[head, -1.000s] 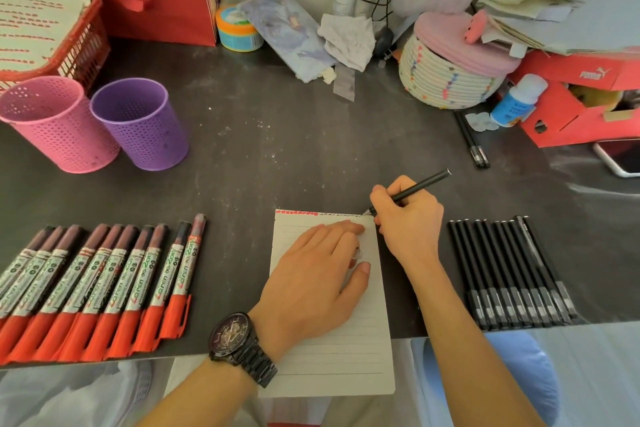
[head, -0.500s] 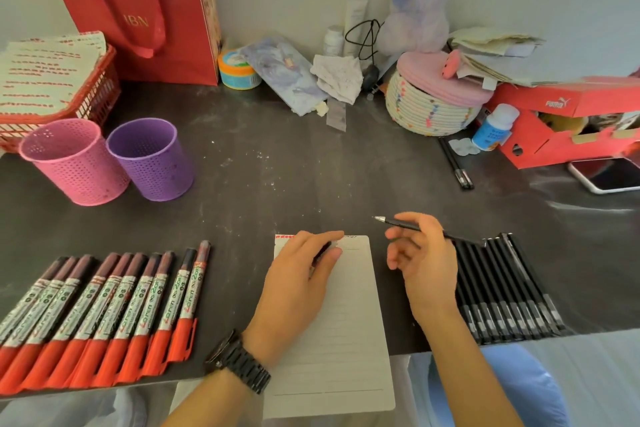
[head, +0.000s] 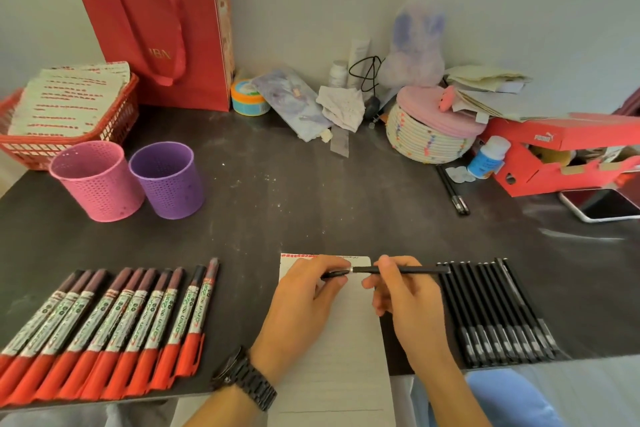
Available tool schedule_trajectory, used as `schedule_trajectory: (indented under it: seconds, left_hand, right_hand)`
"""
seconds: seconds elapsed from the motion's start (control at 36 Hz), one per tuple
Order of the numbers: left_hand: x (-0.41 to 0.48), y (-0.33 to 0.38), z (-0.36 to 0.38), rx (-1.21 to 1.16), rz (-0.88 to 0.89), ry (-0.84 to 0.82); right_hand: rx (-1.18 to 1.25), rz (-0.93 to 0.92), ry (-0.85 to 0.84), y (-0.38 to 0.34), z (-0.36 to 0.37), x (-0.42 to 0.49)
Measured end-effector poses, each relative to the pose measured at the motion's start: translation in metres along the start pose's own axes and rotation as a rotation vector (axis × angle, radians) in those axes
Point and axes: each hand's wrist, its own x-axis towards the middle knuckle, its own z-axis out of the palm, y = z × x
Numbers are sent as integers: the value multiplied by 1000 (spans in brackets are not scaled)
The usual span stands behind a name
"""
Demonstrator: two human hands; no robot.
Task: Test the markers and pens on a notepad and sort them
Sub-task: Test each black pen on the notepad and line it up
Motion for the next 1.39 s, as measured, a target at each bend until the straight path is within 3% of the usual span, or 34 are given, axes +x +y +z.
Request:
schedule_trajectory:
  seconds: [0.28,0.39,0.5,0.56,0.64,0.75,0.92,1.17,1.28,1.39]
  left_hand:
    - [3,3,-6,4,80,-37]
    - [4,0,2,76,22,-154]
    - [3,-9,11,157,-72,-188]
    - [0,-8,11,233,-6,-187]
    - [-4,-7,11,323,124,-135]
    - [-5,-4,12,355,138,-105]
    - [-5,-4,11,360,125,-119]
    - [-5,-2,9,374,119,-132]
    - [-6,0,9,391,115,-147]
    - [-6,2,10,419,131,-146]
  right_hand:
    - [-4,58,-82,-3,12,-3]
    - [-114,38,-116,-5,2,-7]
    - [-200,43,-12,-16,-42,1]
    - [-255,59,80,-26,-77,11]
    - [-485,102,151,-47,-141,23]
    - [-914,269,86,-64,-207,32]
    - [-1143,472,-41,-57,-235,38]
    - [-1132,436,-80,-36,-237,36]
    - [-1223,343,67,-32,-227,47]
    - [-1123,184,119,-28,-193,82]
